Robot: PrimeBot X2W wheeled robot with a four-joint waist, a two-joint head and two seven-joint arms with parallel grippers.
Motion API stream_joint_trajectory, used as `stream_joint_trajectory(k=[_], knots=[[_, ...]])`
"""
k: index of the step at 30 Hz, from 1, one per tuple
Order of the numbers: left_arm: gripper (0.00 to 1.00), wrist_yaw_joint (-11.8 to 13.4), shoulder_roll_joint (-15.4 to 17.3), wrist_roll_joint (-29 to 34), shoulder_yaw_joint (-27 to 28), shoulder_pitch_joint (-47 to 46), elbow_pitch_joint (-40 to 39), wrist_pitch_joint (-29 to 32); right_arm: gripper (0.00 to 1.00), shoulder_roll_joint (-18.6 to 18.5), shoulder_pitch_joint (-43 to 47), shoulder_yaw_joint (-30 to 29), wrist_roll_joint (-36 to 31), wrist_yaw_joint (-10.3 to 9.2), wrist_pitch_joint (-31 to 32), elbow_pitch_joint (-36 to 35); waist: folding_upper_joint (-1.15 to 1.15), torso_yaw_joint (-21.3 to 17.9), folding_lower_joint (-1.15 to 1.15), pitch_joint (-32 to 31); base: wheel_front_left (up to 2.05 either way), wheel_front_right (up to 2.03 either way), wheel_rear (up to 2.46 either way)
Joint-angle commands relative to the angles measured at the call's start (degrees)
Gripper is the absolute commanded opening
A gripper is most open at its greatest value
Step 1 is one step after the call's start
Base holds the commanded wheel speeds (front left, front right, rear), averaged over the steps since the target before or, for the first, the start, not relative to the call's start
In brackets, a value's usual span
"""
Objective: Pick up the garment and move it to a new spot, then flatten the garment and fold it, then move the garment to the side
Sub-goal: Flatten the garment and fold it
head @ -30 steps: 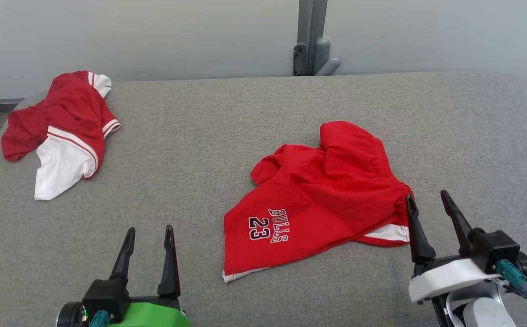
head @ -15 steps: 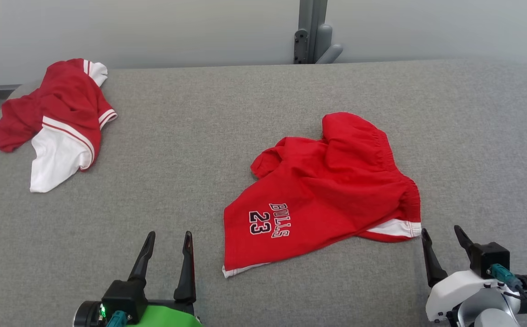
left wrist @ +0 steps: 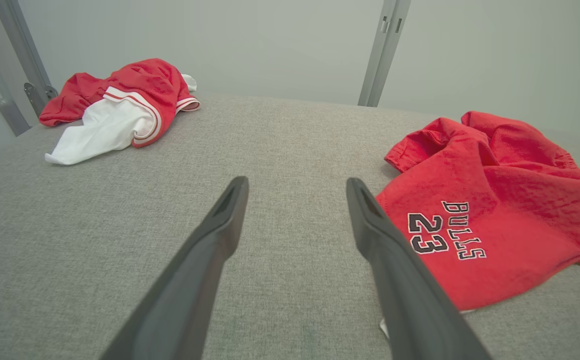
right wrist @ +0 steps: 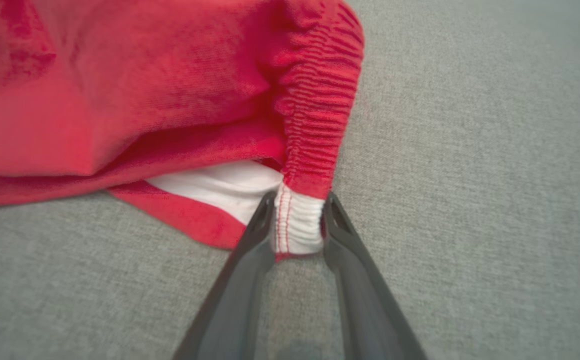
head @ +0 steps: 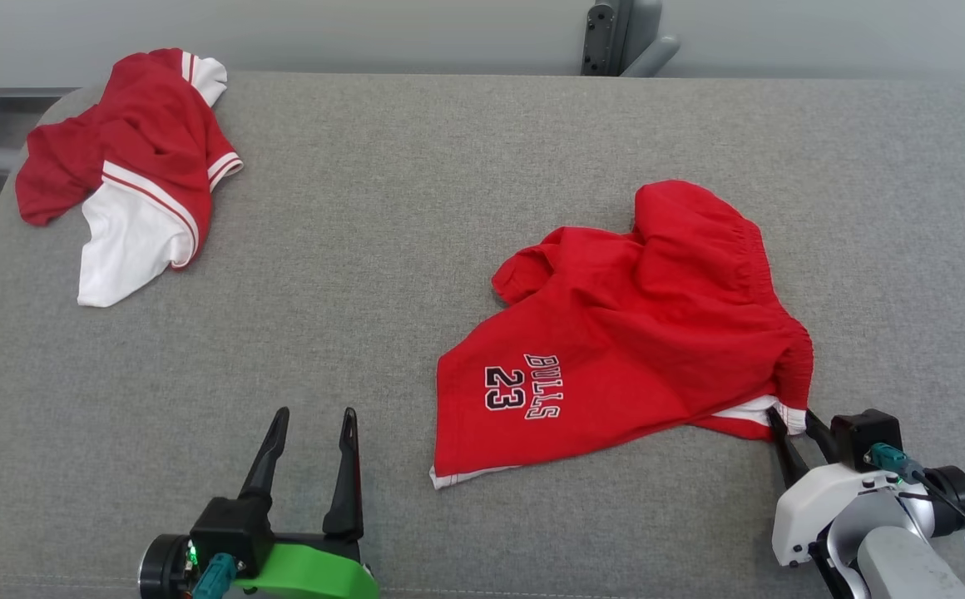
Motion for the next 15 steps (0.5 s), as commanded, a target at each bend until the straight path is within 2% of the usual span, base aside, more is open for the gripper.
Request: stream_joint_trajectory(k=[1, 3, 5, 6, 10, 15], knots=[[1.0, 0.1, 0.1, -0.2, -0.1, -0.8, 0.2, 0.0, 0.35, -0.5, -0.6, 0.3, 0.5, -0.06, -0.4, 0.4, 0.0, 0.2, 0.0, 0.2, 0.0, 0.0, 0.0], [1.0, -1.0, 0.1, -0.4, -0.8, -0.7, 0.6, 0.0, 0.24, -0.7, -0.9, 1.0, 1.2, -0.06, -0.6, 0.9, 0.0, 0.2, 0.0, 0.2, 0.0, 0.0, 0.0], [1.0, -2.8, 0.1, -0.4, -2.1, -0.6, 1.6, 0.0, 0.05, -0.9, -1.1, 1.5, 1.8, -0.06, -0.9, 1.1, 0.0, 0.0, 0.0, 0.1, 0.0, 0.0, 0.0], [1.0, -3.7, 0.1, -0.4, -2.6, -0.5, 2.2, 0.0, 0.0, -1.0, -1.2, 1.6, 2.0, -0.06, -1.1, 1.0, 0.0, -0.1, 0.0, 0.1, 0.0, 0.0, 0.0], [1.0, -6.6, 0.1, -0.1, -5.8, -0.7, 6.3, 0.0, 0.0, -1.2, -1.5, 2.3, 2.9, -0.07, -1.5, 0.6, 0.0, -0.9, 0.0, 0.2, 0.0, 0.0, 0.0], [1.0, -8.0, 0.4, -1.0, -8.9, -2.7, 13.9, 0.0, 0.0, -1.4, -2.0, 2.8, 3.7, -0.06, -1.8, 0.2, 0.0, -1.7, 0.0, 0.6, 0.0, 0.0, 0.0]])
